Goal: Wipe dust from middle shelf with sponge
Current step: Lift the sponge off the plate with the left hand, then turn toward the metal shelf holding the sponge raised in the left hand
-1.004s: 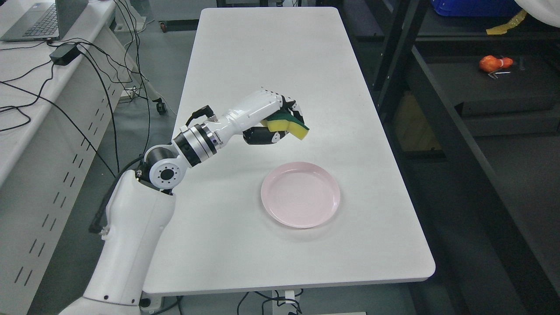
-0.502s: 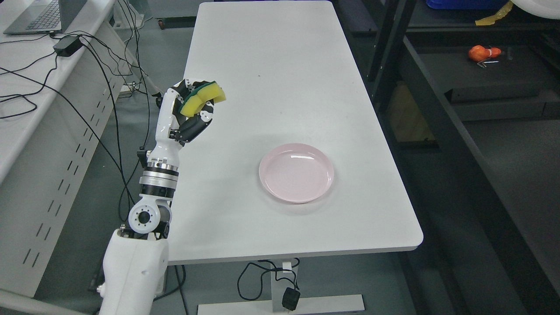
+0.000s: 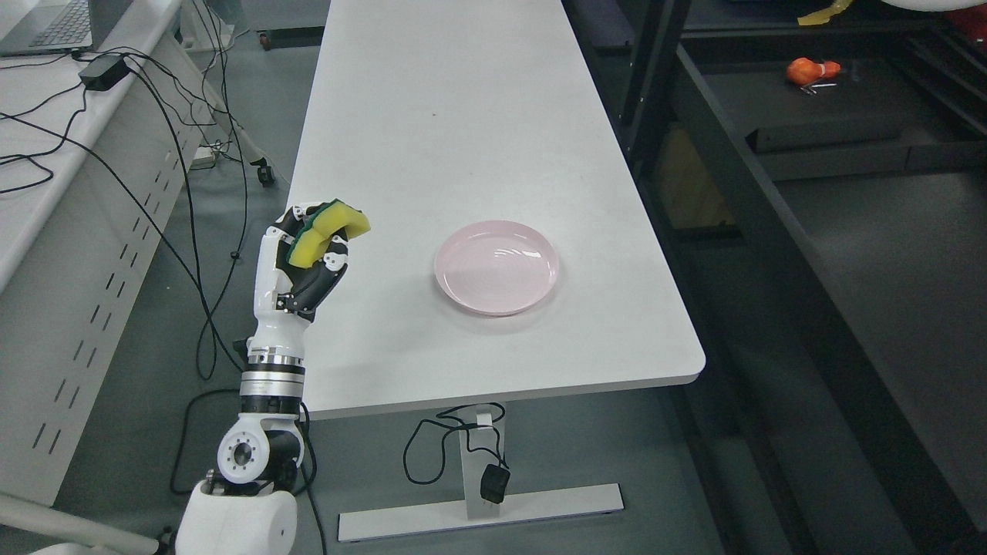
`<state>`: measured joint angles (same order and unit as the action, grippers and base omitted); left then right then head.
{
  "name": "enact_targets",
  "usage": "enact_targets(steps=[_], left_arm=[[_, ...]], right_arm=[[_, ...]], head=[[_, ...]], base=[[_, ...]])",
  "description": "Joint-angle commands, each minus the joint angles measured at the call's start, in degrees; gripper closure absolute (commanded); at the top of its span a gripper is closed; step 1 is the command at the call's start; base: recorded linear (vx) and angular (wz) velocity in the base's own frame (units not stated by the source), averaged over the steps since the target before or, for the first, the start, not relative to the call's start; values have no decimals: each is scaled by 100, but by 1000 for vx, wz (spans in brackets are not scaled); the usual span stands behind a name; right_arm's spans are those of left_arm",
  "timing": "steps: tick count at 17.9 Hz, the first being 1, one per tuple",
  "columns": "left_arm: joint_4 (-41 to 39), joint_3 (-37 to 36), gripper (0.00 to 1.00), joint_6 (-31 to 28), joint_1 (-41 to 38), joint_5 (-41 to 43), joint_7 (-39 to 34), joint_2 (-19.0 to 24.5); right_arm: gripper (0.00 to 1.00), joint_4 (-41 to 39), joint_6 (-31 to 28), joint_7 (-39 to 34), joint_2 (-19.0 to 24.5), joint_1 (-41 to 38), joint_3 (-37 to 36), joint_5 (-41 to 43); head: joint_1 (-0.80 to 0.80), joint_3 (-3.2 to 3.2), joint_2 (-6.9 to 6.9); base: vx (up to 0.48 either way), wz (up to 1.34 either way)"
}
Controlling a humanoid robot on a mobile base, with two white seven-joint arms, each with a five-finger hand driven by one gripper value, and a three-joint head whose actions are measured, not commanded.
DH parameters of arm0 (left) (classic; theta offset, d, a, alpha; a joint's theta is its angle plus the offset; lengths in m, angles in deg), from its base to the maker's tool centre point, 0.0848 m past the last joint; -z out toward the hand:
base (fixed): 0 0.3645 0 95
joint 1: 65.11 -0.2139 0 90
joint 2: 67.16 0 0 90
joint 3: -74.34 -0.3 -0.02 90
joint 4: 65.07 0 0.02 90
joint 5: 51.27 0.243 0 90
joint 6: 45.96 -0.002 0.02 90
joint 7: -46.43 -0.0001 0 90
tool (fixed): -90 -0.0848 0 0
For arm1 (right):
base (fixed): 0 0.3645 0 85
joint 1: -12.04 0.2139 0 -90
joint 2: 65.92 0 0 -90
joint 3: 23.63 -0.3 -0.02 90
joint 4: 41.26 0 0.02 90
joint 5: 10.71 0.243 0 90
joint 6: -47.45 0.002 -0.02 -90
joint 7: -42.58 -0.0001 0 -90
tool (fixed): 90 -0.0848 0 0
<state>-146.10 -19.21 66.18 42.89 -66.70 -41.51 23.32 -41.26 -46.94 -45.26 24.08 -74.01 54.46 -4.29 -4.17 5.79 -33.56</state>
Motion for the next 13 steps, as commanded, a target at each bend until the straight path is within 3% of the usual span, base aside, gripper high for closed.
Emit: enact_targets(steps=[1,13], left_arm=[[-712,-146,100,1,-253,-171,-4,52],[-668,-743,99,-8,-279,-162,-40,52]], right_arm=[[0,-100,0,-5,-100,0,-4,0],[0,-100,0,-5,-100,0,5,0]], head=[[0,0,0],[0,0,0]], base=[[-156,-369],[-249,-193]])
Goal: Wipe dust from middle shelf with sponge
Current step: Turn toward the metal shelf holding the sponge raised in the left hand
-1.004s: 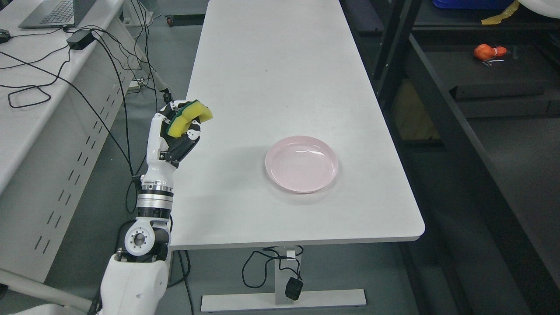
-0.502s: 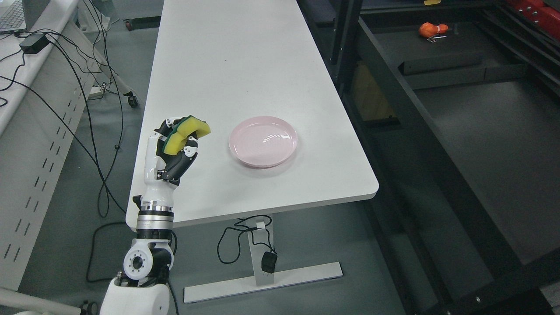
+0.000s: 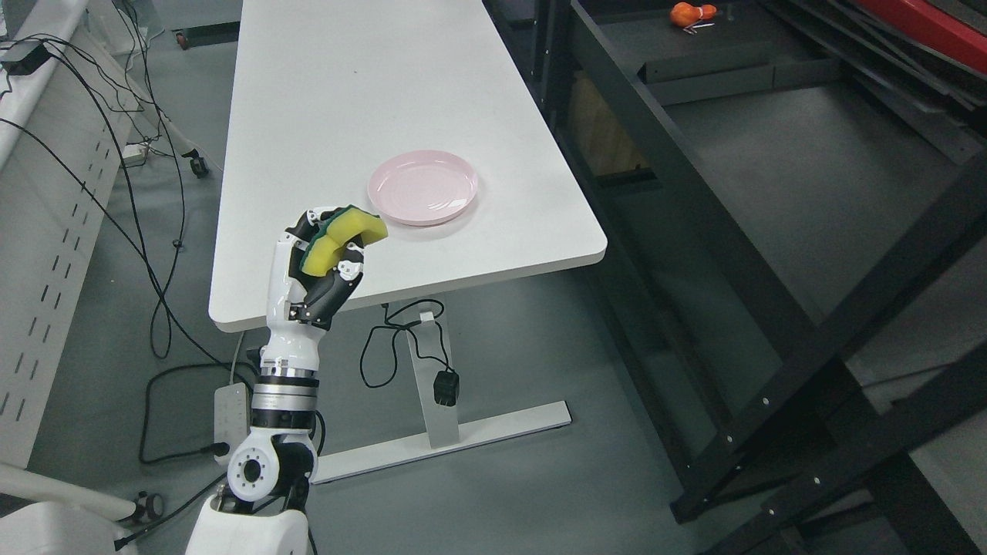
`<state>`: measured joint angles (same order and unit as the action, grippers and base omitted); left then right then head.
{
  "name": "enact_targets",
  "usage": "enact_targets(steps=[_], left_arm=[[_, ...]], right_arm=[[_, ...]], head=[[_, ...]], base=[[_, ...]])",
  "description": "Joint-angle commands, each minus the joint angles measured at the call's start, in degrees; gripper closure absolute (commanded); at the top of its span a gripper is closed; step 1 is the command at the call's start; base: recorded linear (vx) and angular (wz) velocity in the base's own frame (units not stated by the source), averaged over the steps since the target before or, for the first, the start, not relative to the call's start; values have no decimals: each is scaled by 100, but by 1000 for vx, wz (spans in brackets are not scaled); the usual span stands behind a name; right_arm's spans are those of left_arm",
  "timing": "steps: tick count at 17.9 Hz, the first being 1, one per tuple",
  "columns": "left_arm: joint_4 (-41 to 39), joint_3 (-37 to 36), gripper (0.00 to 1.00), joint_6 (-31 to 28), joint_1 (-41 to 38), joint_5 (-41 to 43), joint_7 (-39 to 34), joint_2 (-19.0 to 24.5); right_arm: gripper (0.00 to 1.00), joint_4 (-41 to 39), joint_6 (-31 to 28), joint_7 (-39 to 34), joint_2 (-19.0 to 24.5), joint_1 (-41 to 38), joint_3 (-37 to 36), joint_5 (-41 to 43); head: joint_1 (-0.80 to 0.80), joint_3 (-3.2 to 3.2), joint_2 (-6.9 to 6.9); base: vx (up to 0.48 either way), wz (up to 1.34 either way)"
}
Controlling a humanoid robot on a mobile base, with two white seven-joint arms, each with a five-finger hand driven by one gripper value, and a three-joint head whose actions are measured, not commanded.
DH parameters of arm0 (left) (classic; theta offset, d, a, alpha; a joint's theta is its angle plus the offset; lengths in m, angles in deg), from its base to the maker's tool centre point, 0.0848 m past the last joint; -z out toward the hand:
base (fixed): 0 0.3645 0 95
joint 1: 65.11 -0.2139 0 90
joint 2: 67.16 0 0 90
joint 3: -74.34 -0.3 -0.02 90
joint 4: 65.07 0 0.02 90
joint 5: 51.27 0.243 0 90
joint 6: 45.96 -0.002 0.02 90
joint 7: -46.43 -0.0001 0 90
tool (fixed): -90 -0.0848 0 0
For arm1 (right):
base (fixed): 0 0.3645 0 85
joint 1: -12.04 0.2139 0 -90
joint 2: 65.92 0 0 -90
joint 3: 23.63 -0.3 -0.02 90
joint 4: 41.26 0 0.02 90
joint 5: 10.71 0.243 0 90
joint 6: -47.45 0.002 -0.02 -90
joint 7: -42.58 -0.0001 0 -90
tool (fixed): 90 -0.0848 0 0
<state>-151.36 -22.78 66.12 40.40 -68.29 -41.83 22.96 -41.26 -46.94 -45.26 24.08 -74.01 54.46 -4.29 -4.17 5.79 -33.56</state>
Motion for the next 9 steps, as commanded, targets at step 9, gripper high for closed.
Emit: enact_targets(steps=[9], left_arm=[[-134,-386,100,-2,-285,-12,10,88]], right_arm=[[0,-100,-1,-5,-100,0,-4,0]], head=[[0,0,0]], base=[[-267,-368]])
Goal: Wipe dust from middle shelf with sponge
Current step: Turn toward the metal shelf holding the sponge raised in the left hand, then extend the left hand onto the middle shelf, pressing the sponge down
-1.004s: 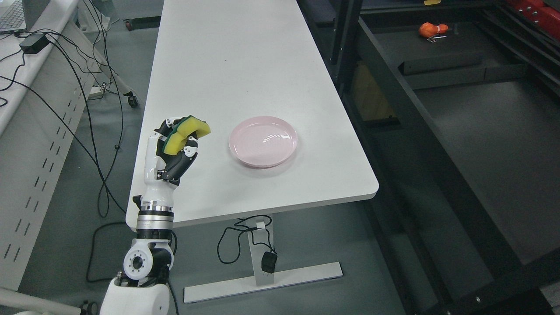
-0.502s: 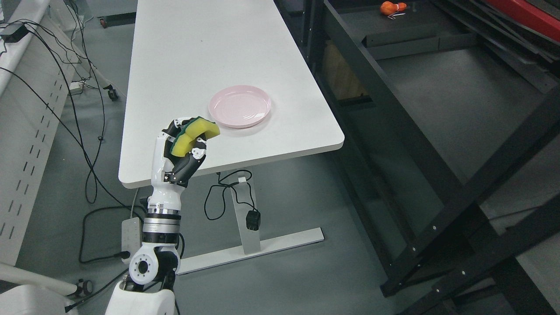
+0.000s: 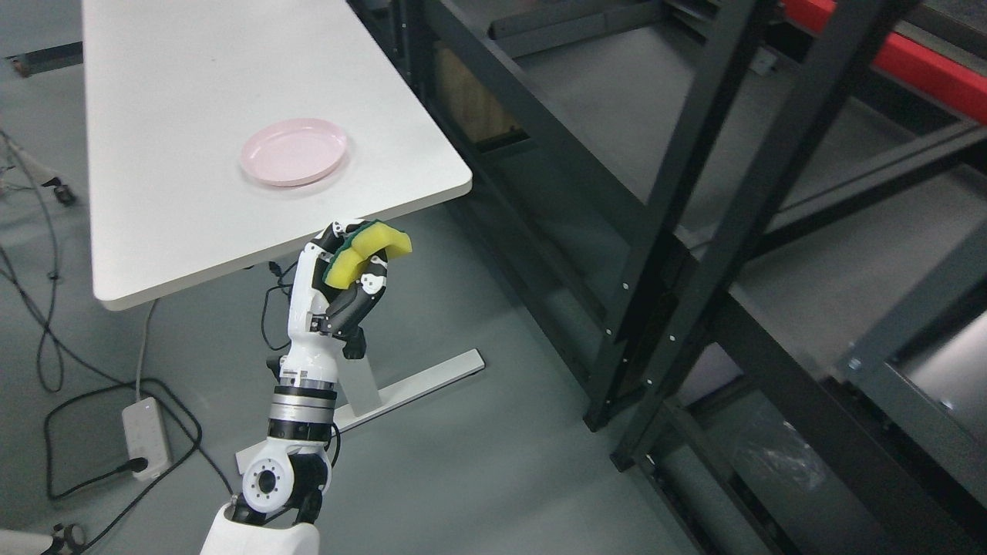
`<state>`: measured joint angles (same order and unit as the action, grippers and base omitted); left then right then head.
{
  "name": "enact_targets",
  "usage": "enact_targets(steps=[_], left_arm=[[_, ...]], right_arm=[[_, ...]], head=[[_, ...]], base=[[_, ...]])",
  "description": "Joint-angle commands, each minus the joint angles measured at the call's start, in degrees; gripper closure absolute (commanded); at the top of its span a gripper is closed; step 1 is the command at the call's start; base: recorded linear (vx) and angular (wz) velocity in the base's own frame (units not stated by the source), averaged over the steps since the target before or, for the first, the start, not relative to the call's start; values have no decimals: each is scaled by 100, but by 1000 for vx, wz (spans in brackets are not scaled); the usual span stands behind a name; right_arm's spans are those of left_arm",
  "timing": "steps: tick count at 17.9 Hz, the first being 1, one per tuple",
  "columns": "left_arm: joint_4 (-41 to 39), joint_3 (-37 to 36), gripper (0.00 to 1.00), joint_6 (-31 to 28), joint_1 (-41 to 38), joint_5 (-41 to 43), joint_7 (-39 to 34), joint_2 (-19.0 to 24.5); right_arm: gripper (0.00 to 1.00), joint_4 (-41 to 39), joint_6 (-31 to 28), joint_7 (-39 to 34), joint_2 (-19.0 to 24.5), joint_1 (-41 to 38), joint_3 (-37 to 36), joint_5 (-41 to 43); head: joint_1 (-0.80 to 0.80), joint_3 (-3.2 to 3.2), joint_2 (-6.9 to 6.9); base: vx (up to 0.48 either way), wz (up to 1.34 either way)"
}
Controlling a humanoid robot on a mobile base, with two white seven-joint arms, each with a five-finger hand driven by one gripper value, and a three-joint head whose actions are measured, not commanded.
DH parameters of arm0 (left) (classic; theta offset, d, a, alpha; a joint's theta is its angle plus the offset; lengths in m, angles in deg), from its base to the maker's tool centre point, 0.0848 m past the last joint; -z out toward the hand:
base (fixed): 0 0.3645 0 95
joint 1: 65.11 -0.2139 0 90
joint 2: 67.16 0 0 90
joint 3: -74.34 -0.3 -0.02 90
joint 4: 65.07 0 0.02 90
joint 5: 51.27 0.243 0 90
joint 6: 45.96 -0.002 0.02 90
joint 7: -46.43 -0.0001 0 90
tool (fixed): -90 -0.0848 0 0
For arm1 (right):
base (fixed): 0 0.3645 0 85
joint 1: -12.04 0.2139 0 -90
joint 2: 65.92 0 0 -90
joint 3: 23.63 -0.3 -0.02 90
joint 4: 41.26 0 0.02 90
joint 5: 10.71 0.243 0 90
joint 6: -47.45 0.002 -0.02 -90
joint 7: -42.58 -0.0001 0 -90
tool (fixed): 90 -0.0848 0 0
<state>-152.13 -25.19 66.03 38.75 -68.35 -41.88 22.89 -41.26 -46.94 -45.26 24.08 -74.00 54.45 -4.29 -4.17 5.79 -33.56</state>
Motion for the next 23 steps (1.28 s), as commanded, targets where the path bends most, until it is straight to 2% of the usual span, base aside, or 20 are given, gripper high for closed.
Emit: enact_targets(steps=[1,9,16,20,23], left_arm=[[-56,-163,100,7,-121,-6,15,95],[-100,-558,99,69,-121,3,59,95],[-161,-1401,99,86,-24,169,339,95],[-39,-2331,99,95,1212,1634,1007,95],[102,-2869,99,375,2634,3144,1131,95]], right_arm=[[0,-100,-1,-5,-100,0,5,0],[0,-100,-1,-5,-100,0,-3,0],[0,-100,-1,-5,-100,0,5,0],[0,-100,-1,-5,-100,0,-3,0],[0,-100,-1,-5,-100,0,-3,0]], head=[[0,0,0],[0,0,0],[0,0,2],[0,0,2],[0,0,2]], base=[[-234,-675],[-161,-878],[-37,-895],[18,-496],[31,-162]])
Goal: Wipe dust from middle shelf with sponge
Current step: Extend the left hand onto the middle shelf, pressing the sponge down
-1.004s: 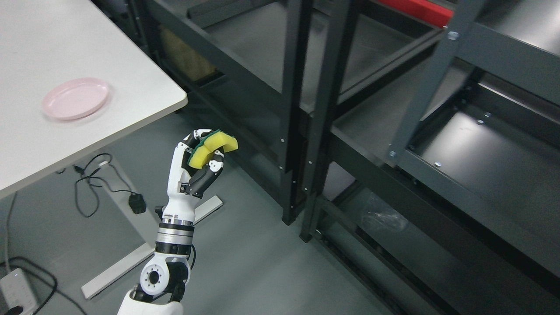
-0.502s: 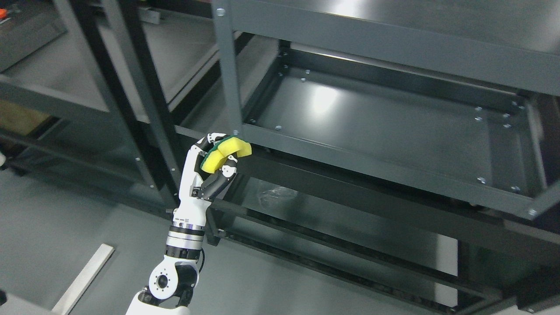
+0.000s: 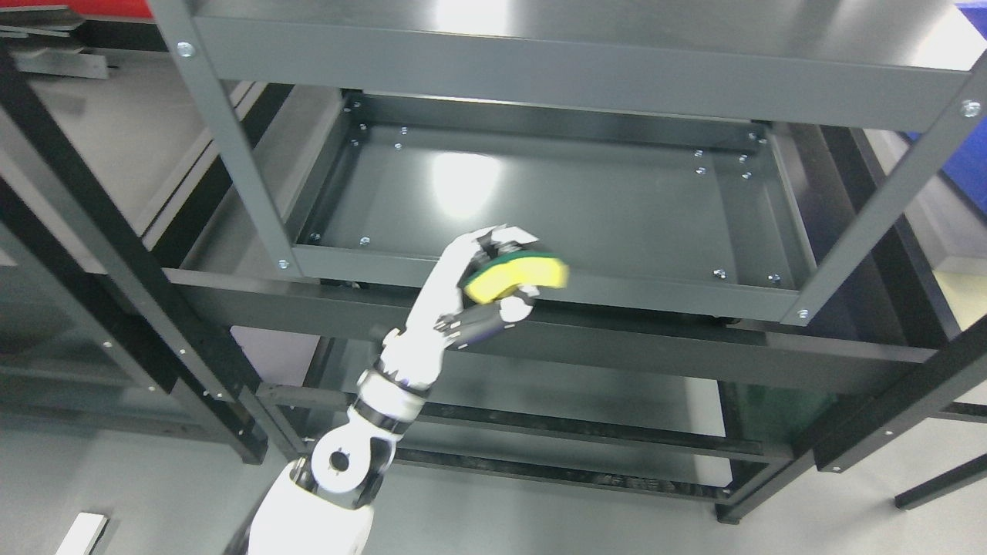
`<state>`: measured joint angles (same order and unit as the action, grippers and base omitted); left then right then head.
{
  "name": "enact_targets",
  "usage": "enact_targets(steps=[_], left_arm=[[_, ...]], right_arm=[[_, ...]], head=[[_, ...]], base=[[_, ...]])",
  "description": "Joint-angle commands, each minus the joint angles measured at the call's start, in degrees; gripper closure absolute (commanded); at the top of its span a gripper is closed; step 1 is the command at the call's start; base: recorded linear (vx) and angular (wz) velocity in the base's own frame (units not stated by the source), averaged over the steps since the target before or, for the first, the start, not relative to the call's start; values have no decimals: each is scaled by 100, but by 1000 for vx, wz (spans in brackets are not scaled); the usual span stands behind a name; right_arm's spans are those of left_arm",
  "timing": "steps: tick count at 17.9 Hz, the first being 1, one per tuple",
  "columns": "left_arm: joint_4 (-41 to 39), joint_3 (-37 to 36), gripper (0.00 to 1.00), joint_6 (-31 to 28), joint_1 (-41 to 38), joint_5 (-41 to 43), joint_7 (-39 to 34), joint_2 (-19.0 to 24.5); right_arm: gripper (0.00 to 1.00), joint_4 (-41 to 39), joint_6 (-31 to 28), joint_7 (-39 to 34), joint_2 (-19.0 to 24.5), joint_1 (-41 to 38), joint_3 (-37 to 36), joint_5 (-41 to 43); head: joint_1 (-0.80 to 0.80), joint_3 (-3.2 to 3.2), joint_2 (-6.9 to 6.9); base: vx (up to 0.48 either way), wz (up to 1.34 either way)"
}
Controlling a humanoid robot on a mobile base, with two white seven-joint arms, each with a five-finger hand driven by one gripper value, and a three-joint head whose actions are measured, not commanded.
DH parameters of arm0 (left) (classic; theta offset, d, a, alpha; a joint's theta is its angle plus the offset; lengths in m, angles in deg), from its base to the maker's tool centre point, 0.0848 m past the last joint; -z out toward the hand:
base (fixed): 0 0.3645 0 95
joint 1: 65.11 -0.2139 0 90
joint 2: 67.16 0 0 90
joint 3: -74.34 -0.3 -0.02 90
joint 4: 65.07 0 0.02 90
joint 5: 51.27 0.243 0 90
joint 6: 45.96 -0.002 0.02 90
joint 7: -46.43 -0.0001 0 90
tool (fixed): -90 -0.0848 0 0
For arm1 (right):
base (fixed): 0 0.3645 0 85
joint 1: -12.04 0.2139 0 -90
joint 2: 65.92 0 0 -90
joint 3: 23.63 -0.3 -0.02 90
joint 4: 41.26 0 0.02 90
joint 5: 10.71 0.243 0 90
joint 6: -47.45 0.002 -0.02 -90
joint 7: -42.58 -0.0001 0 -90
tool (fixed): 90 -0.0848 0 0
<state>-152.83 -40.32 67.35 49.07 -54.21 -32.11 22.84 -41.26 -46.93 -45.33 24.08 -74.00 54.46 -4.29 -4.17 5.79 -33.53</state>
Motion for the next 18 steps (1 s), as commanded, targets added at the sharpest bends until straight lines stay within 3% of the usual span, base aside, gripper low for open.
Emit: enact_targets(steps=[1,6,9,12,18], left_arm=[[233,-1409,100,480,2017,2319,268,100],[234,-1857,100,1921,3679,3484,814,100],[208,-1439,100,2169,4401,4098,805,100],[199,-700,100,2169,4482,4889,823,100],[-20,214,100,2169,4141,4918,1577,100]], right_arm=[[0,-100,-1,2,-100,0,-4,0],[0,-100,-1,2,-100,0,-3,0],[0,-100,-1,2,-100,0,5,0],[0,-100,-1,2,-100,0,5,0],[0,-100,-1,2,-100,0,5,0]], head=[[0,0,0],[0,0,0],[0,0,0],[0,0,0],[0,0,1]], base=[[30,-161],[31,-149],[43,-164],[41,-162],[22,-52]])
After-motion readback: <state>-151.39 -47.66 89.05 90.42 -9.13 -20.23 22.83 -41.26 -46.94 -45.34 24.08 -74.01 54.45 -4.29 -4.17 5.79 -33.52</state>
